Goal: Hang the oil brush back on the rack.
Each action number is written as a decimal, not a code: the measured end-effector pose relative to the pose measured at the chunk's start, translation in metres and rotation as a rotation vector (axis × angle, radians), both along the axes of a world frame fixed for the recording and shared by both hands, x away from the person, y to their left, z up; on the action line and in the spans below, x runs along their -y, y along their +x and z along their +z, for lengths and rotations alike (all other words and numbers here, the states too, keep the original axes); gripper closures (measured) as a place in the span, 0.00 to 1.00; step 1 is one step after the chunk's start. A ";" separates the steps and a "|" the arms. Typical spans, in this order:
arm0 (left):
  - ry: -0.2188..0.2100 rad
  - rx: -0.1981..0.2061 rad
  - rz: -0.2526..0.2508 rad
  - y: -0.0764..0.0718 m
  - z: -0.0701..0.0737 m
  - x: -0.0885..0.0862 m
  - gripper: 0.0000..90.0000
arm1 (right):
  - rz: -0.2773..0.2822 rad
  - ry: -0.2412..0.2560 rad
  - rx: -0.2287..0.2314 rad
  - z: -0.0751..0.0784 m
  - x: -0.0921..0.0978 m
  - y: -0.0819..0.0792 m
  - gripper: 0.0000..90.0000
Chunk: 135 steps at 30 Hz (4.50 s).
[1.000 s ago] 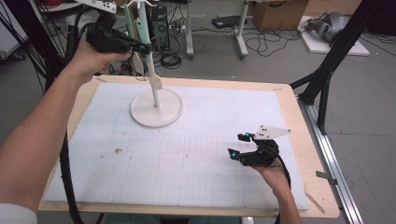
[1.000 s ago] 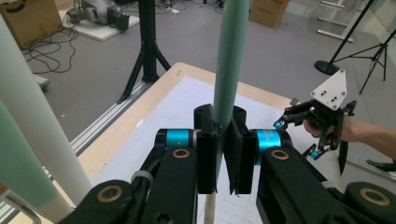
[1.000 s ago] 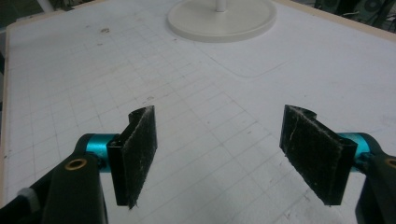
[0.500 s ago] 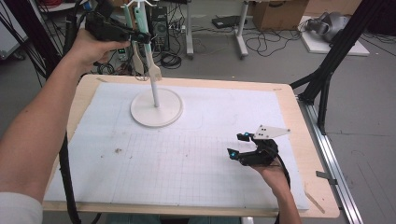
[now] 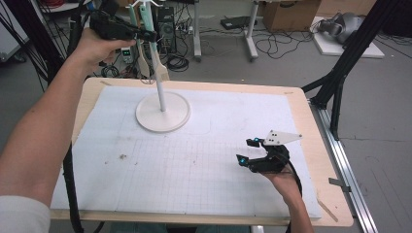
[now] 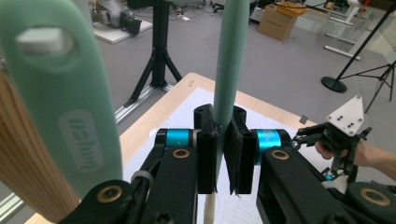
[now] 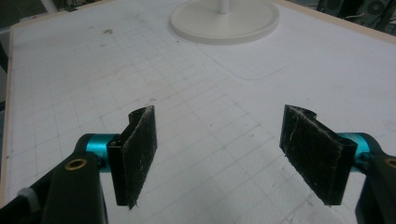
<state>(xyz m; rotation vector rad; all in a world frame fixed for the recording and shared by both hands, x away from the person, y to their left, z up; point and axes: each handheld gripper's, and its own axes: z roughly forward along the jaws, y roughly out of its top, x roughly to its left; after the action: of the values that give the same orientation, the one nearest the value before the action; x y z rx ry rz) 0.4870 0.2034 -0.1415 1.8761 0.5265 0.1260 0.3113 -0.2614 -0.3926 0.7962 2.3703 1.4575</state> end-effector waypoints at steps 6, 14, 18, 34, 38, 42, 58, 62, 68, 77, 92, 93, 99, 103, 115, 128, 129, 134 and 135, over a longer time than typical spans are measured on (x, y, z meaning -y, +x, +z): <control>-0.003 -0.008 0.006 0.003 -0.002 0.001 0.92 | 0.006 -0.005 0.003 0.000 -0.002 0.000 0.30; 0.012 -0.009 0.052 0.004 -0.003 0.002 0.92 | 0.008 0.003 0.008 0.000 -0.001 0.000 0.30; 0.018 -0.003 0.065 0.003 -0.003 0.003 0.91 | 0.012 0.003 0.013 0.000 -0.002 0.000 0.30; 0.084 0.063 0.104 -0.014 0.001 0.007 0.78 | 0.025 0.018 0.013 0.003 -0.003 -0.001 0.30; 0.084 0.073 0.119 -0.018 0.000 0.007 0.76 | 0.034 0.019 0.020 0.004 -0.003 0.000 0.30; 0.083 0.079 0.132 -0.022 -0.004 0.006 0.75 | 0.036 0.025 0.021 0.005 -0.002 0.000 0.30; 0.123 0.112 0.177 -0.037 -0.007 0.006 0.64 | 0.026 0.035 0.019 0.008 0.004 0.006 0.30; 0.117 0.109 0.185 -0.041 -0.009 0.005 0.62 | 0.019 0.042 0.023 0.010 0.007 0.007 0.30; 0.124 0.110 0.191 -0.048 -0.014 0.001 0.61 | 0.003 0.044 0.026 0.011 0.012 0.006 0.30; 0.111 0.119 0.191 -0.060 -0.022 -0.007 0.57 | -0.020 0.037 0.031 0.010 0.014 0.006 0.30; 0.109 0.111 0.215 -0.085 -0.044 -0.025 0.47 | -0.046 0.028 0.038 0.008 0.013 0.007 0.25; 0.106 0.111 0.215 -0.087 -0.045 -0.026 0.47 | -0.047 0.027 0.033 0.008 0.013 0.006 0.25; 0.102 0.108 0.217 -0.095 -0.055 -0.028 0.44 | -0.056 0.022 0.038 0.007 0.012 0.007 0.23; 0.095 0.100 0.221 -0.098 -0.064 -0.032 0.41 | -0.061 0.024 0.036 0.007 0.012 0.007 0.22; 0.092 0.088 0.228 -0.107 -0.085 -0.036 0.32 | -0.084 0.025 0.032 0.006 0.010 0.009 0.19; 0.105 0.077 0.238 -0.119 -0.109 -0.035 0.25 | -0.089 0.026 0.022 0.006 0.011 0.008 0.17; 0.104 0.076 0.237 -0.120 -0.111 -0.035 0.25 | -0.090 0.024 0.023 0.006 0.011 0.009 0.17; 0.110 0.079 0.245 -0.123 -0.118 -0.035 0.22 | -0.091 0.025 0.021 0.006 0.011 0.009 0.17; 0.110 0.079 0.249 -0.124 -0.120 -0.035 0.21 | -0.094 0.026 0.022 0.006 0.011 0.009 0.17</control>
<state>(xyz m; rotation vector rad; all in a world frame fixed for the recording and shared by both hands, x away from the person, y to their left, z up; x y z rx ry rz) 0.3628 0.2385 -0.2617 1.8970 0.7095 0.3987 0.3204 -0.2728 -0.3870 0.8805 2.2706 1.4541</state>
